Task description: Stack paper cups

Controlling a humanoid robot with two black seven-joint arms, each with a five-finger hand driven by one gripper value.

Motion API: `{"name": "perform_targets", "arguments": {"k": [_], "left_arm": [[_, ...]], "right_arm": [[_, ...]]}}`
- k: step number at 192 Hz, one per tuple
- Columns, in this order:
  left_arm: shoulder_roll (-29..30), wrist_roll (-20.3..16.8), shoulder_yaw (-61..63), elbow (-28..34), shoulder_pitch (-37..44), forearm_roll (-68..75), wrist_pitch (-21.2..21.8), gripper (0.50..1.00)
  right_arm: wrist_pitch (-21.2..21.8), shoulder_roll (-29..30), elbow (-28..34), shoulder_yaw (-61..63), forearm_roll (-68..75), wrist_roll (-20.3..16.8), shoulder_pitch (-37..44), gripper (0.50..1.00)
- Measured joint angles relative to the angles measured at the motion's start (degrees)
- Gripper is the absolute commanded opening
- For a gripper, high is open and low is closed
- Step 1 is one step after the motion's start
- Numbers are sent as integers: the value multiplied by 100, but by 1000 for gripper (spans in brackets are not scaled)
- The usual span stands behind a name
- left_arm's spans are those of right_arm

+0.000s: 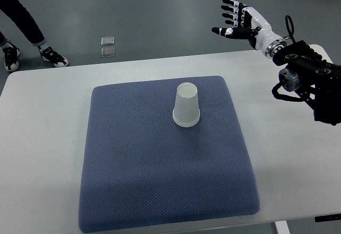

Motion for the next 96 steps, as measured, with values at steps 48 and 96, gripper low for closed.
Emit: {"name": "perform_targets", "arguments": {"k": [48,96], "left_arm": [[0,0,0,0,0,0,0,1000],[0,0,0,0,-1,-2,0,1000]], "right_arm": [[-217,10,-53,10,1421,-2,-243,909],[-3,-8,-218,812,1685,19,-620,911]]}}
